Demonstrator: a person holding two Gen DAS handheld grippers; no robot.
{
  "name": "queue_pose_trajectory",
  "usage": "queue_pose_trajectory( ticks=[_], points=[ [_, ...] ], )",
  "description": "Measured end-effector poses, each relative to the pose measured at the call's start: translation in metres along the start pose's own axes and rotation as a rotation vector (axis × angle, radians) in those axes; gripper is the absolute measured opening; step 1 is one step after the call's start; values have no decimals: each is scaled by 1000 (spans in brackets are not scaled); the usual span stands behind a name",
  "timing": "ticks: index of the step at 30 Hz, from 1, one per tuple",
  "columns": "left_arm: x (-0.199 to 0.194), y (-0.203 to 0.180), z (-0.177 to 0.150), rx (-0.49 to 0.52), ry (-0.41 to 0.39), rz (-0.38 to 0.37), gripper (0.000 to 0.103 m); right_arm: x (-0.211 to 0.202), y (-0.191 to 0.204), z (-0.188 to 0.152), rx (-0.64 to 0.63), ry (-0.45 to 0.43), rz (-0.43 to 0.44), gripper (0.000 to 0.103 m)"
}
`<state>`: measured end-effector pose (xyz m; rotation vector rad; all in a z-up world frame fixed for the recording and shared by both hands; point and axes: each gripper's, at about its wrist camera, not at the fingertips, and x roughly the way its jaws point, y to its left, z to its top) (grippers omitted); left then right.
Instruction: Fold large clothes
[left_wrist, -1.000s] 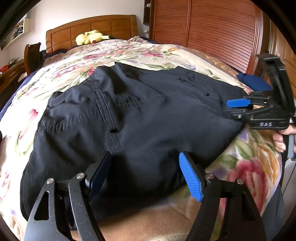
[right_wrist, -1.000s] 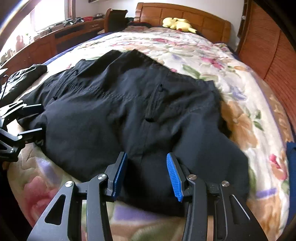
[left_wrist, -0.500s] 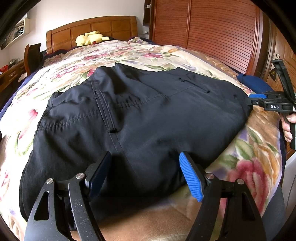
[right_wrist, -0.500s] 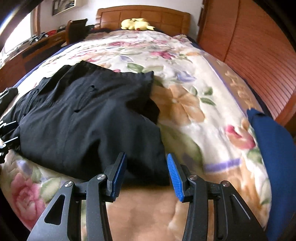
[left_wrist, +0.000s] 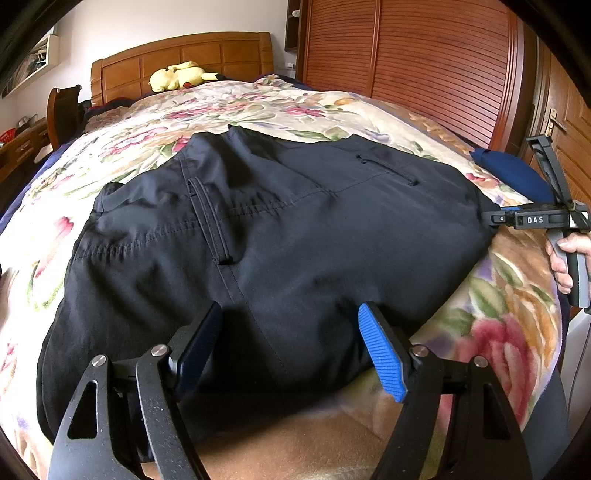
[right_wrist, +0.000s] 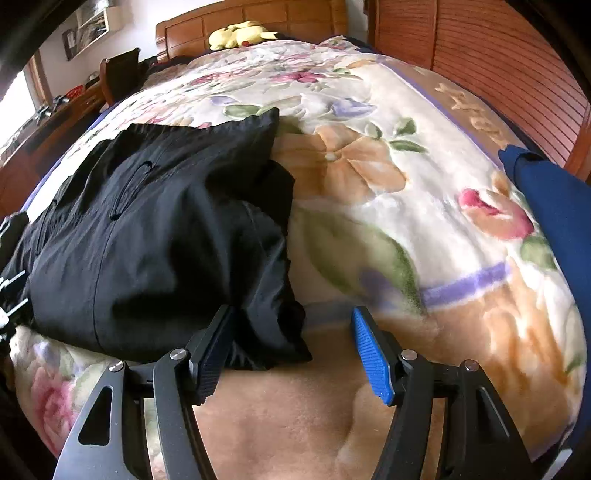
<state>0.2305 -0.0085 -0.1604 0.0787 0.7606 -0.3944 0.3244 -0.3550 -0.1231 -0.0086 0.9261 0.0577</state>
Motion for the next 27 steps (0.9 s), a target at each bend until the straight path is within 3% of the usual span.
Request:
queue_pose_trajectory(
  ticks=[3,5,7,10,13,18,27],
  points=[
    [0,0,0,0,-1,0,77,2,0,-2,-6,5,21,62],
    [0,0,0,0,0,1,77,3,-2,-3,-7,9,59,51],
    [0,0,0,0,0,1,77,5,-3,-4,-4,16,115,33],
    [0,0,0,-1,0,0,77,4,-3,-5,-12,24,151,17],
    [-1,1,-1,-5,-4,-4,77,-6,-7,-1,-7,4,158,12],
    [-20,7,-2,-29,-38,-26,77,-54,5,15,-36,-128,160,11],
    [-86,29,-5,-59,-147,18,77,-130,104,48,-221,-315,230,9]
  ],
)
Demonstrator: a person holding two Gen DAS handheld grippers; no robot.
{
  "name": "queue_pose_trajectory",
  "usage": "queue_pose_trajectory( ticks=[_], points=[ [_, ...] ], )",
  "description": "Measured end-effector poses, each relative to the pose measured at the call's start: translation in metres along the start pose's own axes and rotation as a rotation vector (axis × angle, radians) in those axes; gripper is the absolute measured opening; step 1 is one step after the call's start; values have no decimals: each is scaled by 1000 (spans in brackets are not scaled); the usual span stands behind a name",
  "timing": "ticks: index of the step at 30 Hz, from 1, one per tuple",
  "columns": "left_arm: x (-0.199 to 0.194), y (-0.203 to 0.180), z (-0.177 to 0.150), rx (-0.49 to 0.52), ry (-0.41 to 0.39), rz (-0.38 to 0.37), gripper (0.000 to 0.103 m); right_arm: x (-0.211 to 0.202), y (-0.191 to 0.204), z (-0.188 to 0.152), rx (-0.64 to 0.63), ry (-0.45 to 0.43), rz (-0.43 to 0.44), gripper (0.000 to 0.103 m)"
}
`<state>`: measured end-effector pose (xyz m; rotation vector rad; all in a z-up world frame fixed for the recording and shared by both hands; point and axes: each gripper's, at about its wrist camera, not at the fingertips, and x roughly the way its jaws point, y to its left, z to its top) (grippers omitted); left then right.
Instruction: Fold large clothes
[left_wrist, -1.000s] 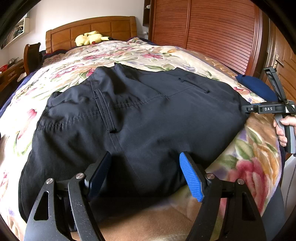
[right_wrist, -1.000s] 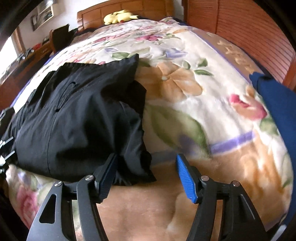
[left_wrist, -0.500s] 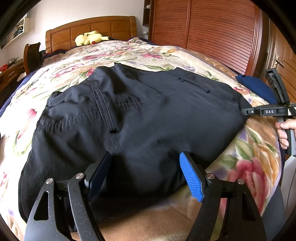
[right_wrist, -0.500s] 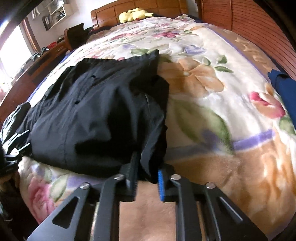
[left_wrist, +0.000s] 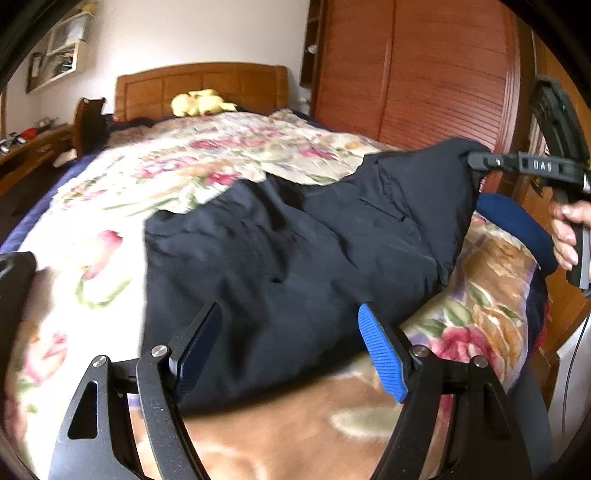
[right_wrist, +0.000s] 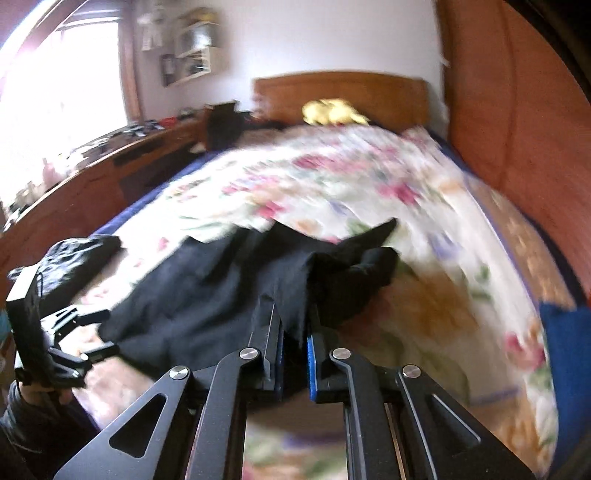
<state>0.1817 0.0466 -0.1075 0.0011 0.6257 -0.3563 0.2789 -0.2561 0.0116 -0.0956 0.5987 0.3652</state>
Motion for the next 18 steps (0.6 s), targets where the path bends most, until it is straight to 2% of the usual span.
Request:
queue_pose_trajectory(
  ticks=[5,9,14,16,18],
  points=[
    [-30,24,-7,-30,-30,52,77,-2,72,30,-90,-61,87,9],
    [-49,47,-17,-61,-32,94,77,6,125,39,-142,-78,171,9],
    [-65,78,-28,-118,-38,133,77,38,170,31,-161,14,264,14],
    [-69,89,-31,-146,-40,145,77,49,179,28,-154,44,270,23],
    [-72,96,-31,-165,-40,160,77,55,175,30,-150,47,307,26]
  ],
)
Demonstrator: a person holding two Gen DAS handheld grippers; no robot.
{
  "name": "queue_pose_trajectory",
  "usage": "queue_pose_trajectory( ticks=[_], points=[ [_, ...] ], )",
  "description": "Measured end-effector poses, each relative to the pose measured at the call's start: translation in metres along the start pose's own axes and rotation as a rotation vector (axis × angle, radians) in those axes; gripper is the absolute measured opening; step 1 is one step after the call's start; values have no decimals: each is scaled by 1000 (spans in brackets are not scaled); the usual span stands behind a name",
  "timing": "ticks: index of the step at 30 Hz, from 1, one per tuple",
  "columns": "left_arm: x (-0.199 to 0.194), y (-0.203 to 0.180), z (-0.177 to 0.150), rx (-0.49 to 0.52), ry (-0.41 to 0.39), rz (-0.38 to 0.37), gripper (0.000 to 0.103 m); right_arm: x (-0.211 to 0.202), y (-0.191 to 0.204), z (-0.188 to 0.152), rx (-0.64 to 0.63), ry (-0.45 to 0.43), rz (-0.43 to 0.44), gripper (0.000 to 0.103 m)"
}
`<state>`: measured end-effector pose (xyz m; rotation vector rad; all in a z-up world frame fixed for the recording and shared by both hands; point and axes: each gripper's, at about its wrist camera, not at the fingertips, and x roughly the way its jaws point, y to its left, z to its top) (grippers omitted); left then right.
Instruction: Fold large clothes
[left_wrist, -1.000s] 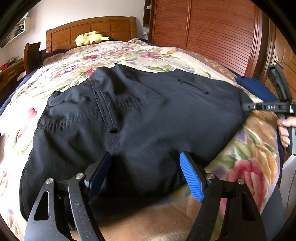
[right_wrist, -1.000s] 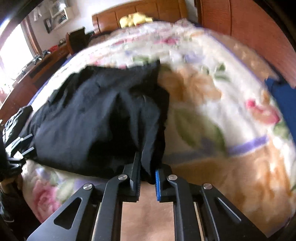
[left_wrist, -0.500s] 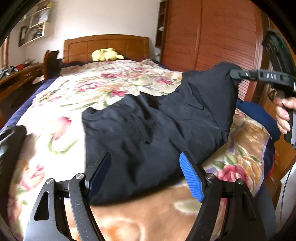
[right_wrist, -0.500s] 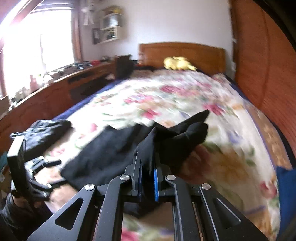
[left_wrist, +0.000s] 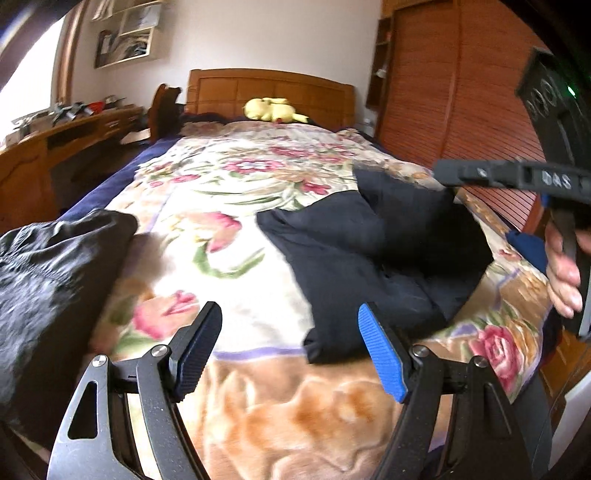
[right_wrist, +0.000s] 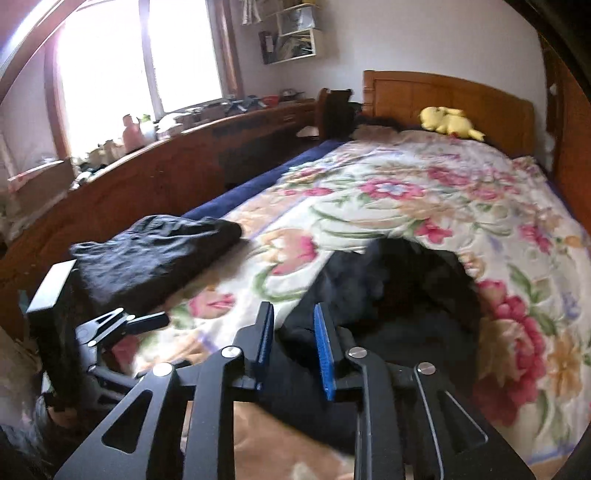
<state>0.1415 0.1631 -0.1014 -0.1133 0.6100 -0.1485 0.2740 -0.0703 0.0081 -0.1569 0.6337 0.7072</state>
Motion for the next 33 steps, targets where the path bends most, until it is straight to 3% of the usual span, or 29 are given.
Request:
queue_pose_trajectory(
  ticks=[7,17,27,33],
  points=[
    [-11,0,15,-23,-48,-14,77,-20,-6,-2,-70,-3,-113,29],
    [-5,-49,37,21,-62,-107,77,-44,-32,-43,-26,55,-246,29],
    [16,-96,46,75,-14,-162,77,-56,-38,-70,0,110,-293,30],
    [25,-108,46,94,12,-153,77,-54,-33,-76,19,113,-271,38]
  ],
)
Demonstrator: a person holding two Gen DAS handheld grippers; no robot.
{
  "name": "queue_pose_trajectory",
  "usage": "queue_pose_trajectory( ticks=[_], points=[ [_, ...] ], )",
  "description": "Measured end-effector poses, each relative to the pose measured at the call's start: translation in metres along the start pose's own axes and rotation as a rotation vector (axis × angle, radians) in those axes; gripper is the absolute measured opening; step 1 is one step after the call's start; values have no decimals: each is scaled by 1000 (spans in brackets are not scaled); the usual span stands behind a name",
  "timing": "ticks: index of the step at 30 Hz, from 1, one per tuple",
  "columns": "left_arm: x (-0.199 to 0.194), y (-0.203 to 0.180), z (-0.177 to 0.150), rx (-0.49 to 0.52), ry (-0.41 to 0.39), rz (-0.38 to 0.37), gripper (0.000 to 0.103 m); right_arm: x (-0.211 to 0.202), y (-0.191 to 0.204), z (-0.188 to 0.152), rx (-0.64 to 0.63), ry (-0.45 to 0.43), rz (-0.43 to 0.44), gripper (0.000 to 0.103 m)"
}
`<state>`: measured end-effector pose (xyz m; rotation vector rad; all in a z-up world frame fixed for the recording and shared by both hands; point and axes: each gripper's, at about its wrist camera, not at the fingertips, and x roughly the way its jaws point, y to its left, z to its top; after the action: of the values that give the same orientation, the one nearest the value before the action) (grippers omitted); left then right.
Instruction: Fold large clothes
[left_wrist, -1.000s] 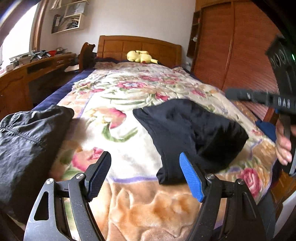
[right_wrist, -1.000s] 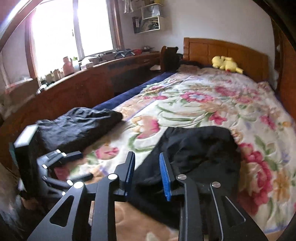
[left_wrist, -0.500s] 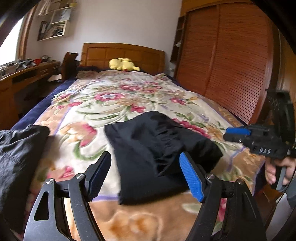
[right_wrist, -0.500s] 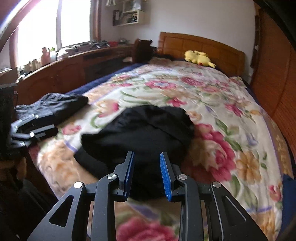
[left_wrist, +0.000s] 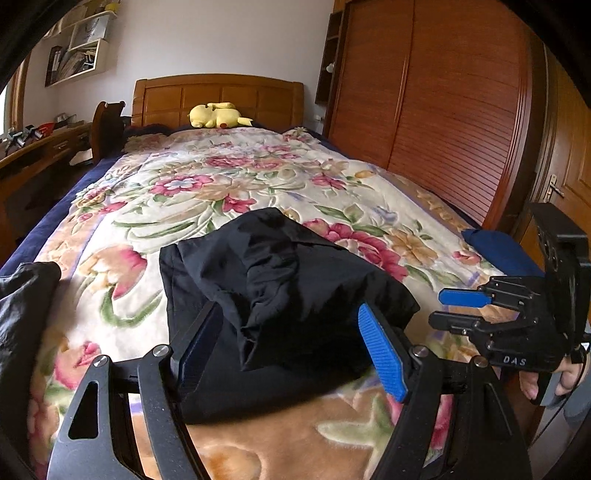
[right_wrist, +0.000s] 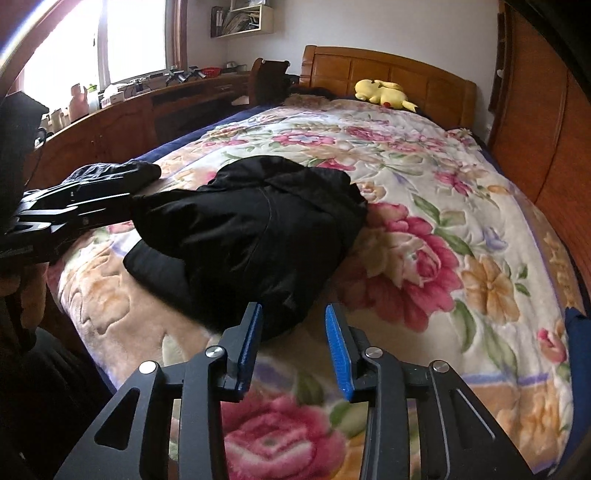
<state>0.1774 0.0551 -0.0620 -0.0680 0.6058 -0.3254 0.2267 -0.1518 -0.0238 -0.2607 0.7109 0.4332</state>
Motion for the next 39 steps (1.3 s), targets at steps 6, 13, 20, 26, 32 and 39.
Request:
queue_pose_trajectory(
  ticks=[6,13,20,26,32,39],
  points=[
    [8,2,-4,3,25,4,73,8,-2,-8,17,12,22,39],
    [25,16,-10,-37,86,-9,48,25,-3,-16,22,29,22,41],
    [26,8,-10,-3,84,-16,10,41,-4,-14,38,46,35,41],
    [9,16,-8,-9,25,10,6,60,3,-10,39,58,46,42],
    [-3,36,-11,-38,4,48,5,74,5,-3,35,29,-11,42],
    [12,46,-27,-38,67,79,5,101,0,-16,-31,121,-119,42]
  ],
)
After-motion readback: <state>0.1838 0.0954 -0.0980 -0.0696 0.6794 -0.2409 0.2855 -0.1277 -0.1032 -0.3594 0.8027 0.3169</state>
